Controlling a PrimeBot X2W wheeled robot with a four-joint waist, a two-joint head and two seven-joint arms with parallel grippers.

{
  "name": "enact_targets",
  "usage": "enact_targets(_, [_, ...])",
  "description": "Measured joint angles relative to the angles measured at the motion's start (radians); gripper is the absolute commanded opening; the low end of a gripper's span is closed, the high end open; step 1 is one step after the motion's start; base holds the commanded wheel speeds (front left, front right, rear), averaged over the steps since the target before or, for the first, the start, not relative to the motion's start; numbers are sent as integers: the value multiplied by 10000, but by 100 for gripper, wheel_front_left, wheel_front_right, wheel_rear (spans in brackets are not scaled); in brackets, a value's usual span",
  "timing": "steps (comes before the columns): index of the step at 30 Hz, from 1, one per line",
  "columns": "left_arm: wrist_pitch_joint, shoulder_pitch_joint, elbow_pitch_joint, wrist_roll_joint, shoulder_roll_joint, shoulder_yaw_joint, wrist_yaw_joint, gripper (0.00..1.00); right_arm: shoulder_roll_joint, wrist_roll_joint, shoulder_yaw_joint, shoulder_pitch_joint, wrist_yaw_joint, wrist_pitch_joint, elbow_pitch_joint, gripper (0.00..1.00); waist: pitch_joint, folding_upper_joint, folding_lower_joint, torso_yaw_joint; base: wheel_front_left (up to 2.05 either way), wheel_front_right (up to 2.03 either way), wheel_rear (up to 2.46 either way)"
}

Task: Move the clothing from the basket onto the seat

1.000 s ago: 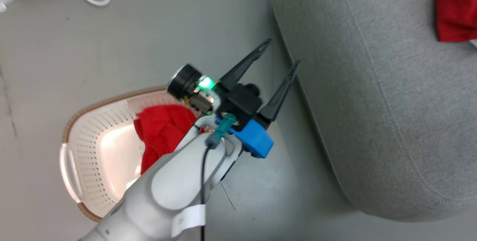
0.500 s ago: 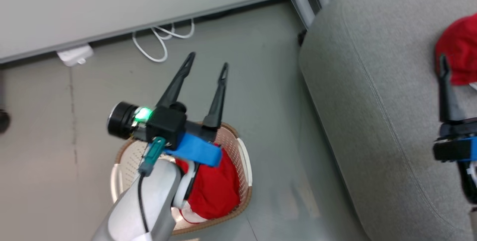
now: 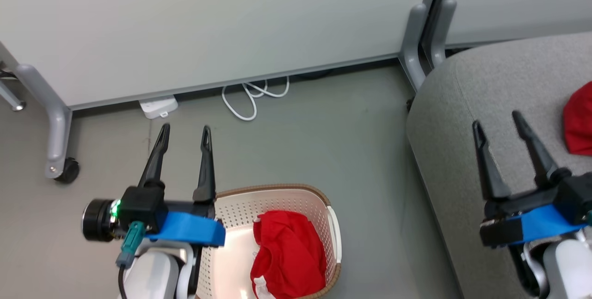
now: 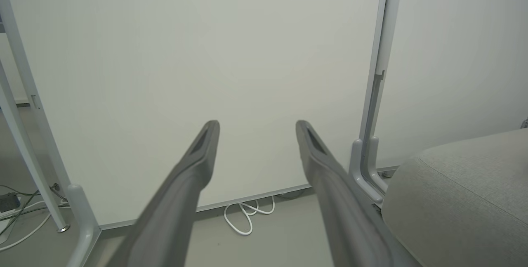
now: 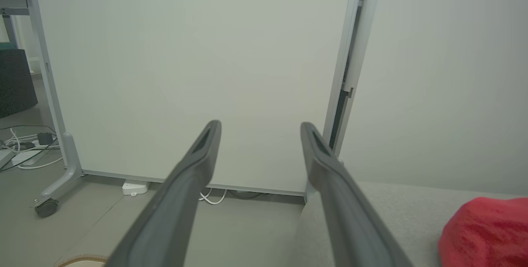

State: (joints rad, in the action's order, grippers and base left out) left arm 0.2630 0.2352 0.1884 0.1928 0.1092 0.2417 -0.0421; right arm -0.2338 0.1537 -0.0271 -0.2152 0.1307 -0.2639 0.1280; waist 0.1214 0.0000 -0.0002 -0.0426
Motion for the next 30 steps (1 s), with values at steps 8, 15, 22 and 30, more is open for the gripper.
enact_targets(8, [0,-1037,58,-385,-209,-832,435,100,625,134,-23,929,0,-2,217,100,-568,0,0,294,0,0,0])
enact_targets(15, [0,-1594,84,-571,-433,-1271,803,100,899,167,-6,1565,0,0,416,100,-927,1,0,518,0,0,0])
enact_targets(22, [0,-1906,236,-637,-535,-1434,972,100,1122,267,-67,2011,0,0,550,100,-1119,0,1,680,0,0,0])
enact_targets(30, [0,-2085,466,-698,-571,-1503,1122,100,1256,339,-73,2192,0,0,729,100,-1276,0,1,763,0,0,0])
